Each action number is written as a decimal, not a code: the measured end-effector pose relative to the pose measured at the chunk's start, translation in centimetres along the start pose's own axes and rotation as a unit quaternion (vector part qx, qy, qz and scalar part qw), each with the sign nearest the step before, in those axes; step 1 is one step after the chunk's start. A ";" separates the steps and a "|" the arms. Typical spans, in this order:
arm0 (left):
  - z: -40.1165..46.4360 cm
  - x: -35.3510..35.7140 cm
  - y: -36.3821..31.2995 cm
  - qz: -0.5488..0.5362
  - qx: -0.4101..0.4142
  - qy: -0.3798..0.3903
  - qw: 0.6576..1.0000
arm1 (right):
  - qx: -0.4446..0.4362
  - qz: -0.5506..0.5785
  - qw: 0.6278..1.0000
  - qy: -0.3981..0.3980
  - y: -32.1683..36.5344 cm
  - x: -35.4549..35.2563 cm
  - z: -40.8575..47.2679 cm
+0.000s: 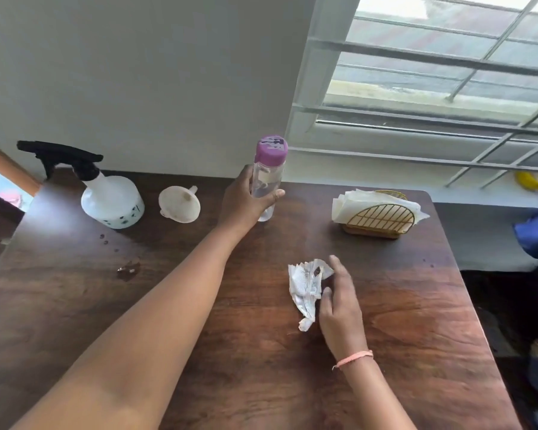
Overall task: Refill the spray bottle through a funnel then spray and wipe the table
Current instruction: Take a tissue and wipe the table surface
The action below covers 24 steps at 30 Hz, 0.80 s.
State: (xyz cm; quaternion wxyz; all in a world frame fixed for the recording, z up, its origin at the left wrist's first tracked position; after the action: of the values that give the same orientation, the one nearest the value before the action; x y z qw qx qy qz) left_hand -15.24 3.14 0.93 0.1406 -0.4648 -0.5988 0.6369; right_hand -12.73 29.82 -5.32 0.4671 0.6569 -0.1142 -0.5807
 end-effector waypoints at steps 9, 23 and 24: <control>0.2 0.3 0.1 -0.008 -0.029 0.007 1.000 | -0.141 -0.168 0.940 0.262 2.3 2.8 -1.7; -3.1 -2.3 -1.3 -0.099 -0.019 -0.022 0.995 | -0.040 -0.296 0.954 -0.028 -3.2 -4.2 -3.7; -4.0 -3.3 -1.2 -0.123 -0.022 -0.031 0.992 | -0.047 -0.297 0.953 -0.017 -2.3 -3.0 -4.1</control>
State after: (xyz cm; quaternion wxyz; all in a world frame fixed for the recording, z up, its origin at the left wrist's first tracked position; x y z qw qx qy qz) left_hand -10.92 3.58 4.00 0.1896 -0.3705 -0.6692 0.6155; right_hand -11.04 35.14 -5.51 0.3016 0.6285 0.1060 -0.7091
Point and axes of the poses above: each hand's wrist, its own z-axis towards the middle knuckle, its own x-axis out of the palm, y = z × x, the point moved 8 cm from there along z, towards the middle knuckle, and after that the axes turned 11 degrees about -x, right-handed, at the moved point
